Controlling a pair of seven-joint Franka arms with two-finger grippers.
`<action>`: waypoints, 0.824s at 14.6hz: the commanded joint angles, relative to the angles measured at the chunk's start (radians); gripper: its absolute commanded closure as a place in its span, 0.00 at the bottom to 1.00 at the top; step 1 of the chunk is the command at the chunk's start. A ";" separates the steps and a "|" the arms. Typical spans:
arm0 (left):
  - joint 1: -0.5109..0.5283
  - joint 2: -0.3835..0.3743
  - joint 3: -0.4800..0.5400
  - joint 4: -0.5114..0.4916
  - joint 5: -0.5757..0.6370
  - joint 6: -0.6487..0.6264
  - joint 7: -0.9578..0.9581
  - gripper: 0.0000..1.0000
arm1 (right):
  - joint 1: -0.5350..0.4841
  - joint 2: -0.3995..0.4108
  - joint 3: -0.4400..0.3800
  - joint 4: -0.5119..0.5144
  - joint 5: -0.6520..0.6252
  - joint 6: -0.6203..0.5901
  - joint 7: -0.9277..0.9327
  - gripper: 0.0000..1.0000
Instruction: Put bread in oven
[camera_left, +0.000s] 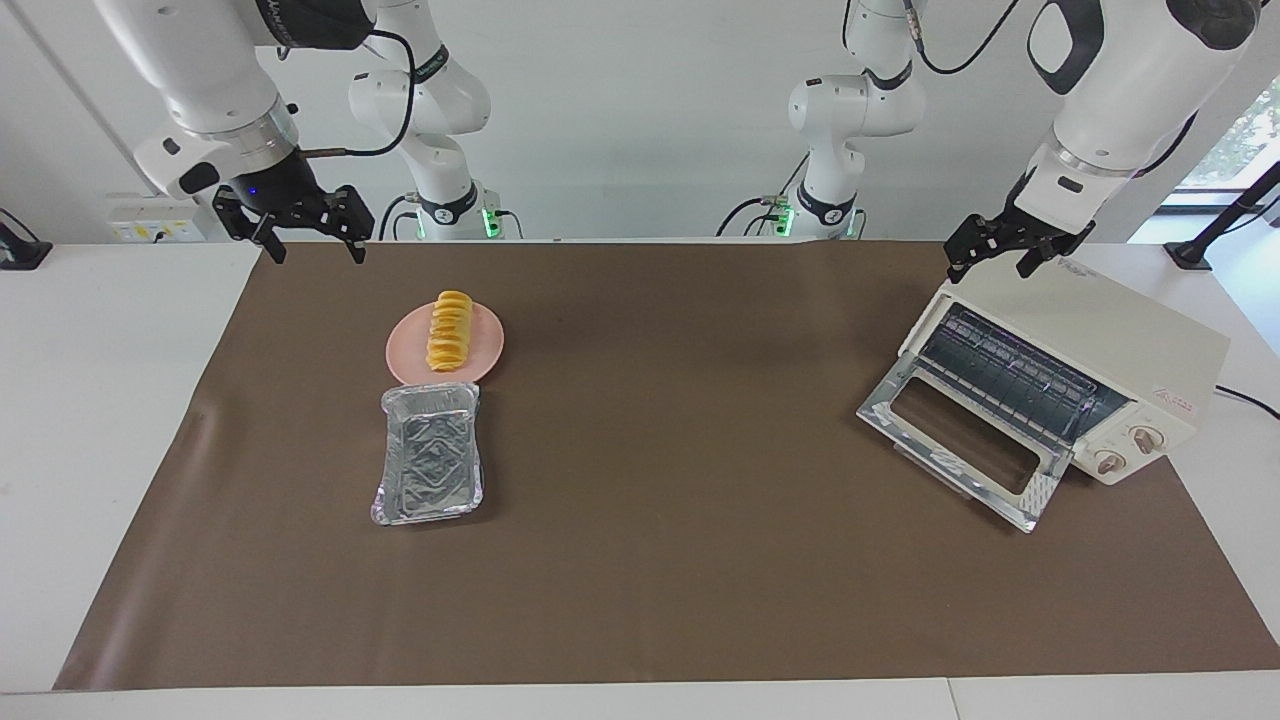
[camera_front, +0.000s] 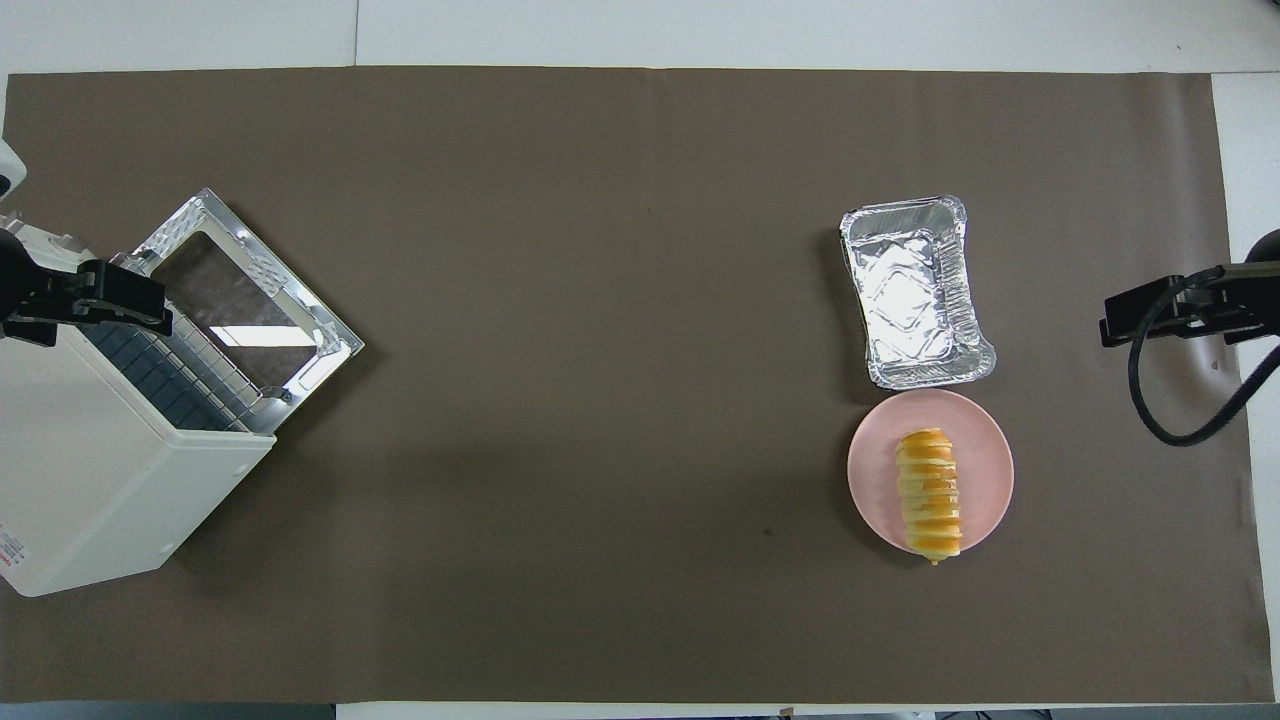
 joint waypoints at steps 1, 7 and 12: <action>0.012 -0.026 -0.003 -0.022 -0.012 -0.002 0.008 0.00 | -0.016 -0.010 0.009 -0.008 -0.013 -0.005 -0.024 0.00; 0.012 -0.026 -0.003 -0.022 -0.012 -0.002 0.008 0.00 | 0.003 -0.057 0.015 -0.107 0.002 0.018 -0.021 0.00; 0.012 -0.026 -0.003 -0.022 -0.012 -0.002 0.008 0.00 | 0.041 -0.197 0.020 -0.494 0.056 0.268 0.021 0.00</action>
